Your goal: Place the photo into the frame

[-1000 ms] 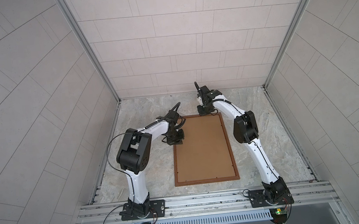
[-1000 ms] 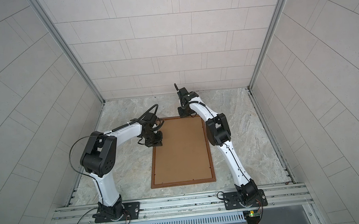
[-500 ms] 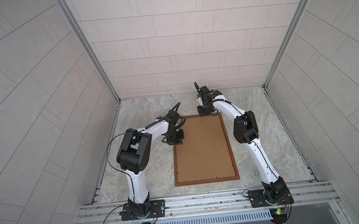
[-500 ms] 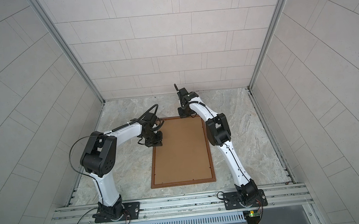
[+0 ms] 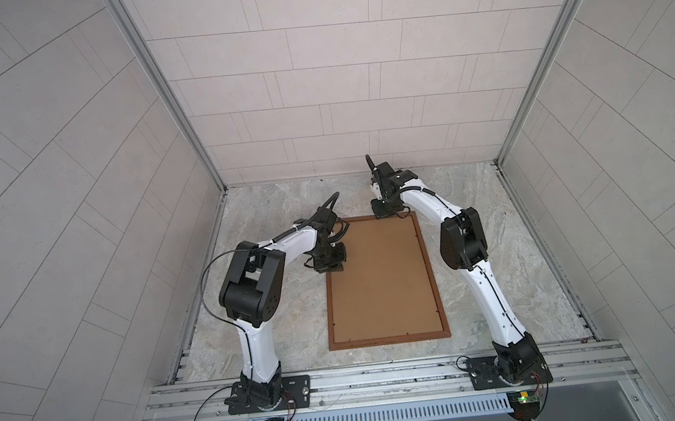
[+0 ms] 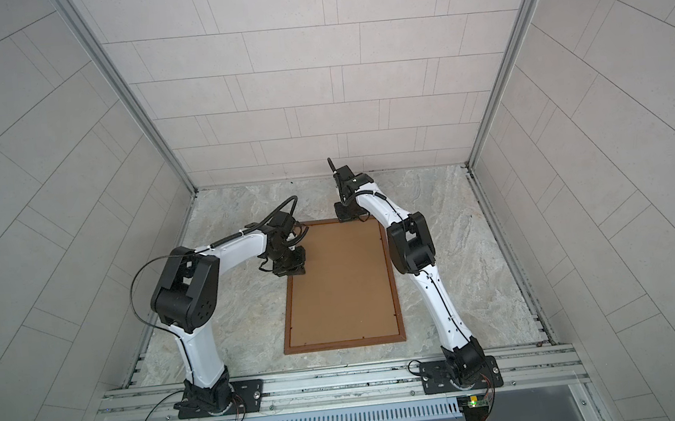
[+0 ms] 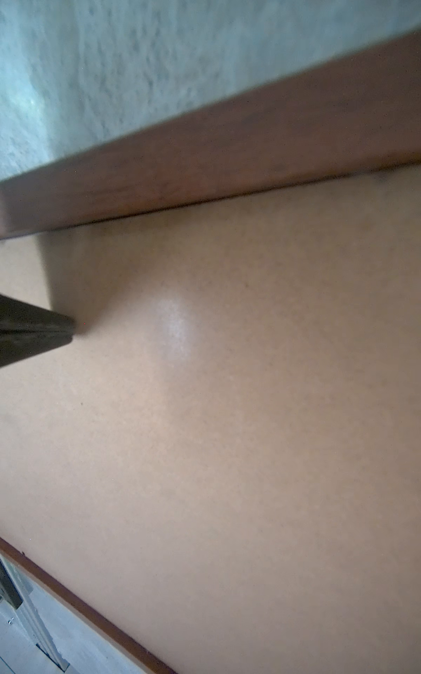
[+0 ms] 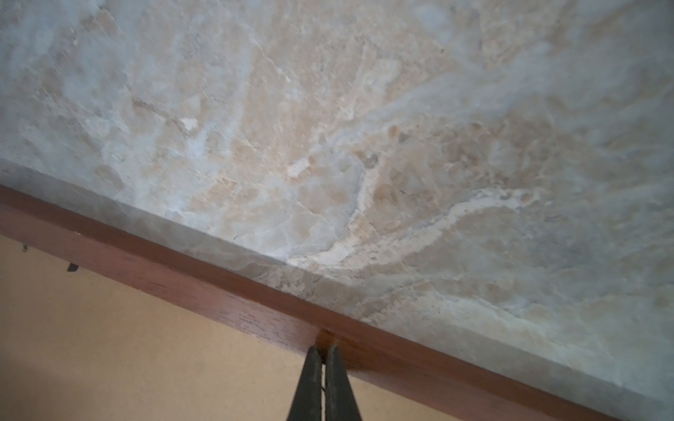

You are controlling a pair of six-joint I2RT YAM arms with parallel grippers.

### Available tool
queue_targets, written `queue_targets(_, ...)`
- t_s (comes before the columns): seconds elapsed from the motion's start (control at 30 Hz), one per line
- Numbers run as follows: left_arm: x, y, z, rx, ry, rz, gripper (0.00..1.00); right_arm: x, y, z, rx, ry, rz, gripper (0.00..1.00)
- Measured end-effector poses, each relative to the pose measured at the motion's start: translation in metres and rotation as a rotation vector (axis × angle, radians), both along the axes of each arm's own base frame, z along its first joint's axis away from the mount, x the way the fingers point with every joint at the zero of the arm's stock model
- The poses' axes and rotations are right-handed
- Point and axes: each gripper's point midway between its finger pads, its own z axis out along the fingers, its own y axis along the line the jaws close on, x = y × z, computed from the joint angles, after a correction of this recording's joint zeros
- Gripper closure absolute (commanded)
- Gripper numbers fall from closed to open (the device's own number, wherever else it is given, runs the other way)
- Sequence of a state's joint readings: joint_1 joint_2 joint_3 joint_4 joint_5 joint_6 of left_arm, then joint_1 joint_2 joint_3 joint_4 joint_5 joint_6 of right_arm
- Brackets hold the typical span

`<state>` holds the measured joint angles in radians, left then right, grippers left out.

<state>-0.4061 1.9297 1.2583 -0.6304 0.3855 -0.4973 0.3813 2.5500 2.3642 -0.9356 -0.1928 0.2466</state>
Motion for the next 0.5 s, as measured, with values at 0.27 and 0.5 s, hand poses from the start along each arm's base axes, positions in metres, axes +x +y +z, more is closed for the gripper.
queue_targets(0.27,0.0,0.0,-0.0002,0.0,0.001,0.0,1.0,-0.0023,-0.0002,-0.0013,-0.013,-0.018,0.003,1.0)
queue_targets(0.5,0.0001,0.0,-0.0002,0.002,0.005,0.0,1.0,-0.0023,-0.0002,-0.0017,-0.011,-0.023,0.003,1.0)
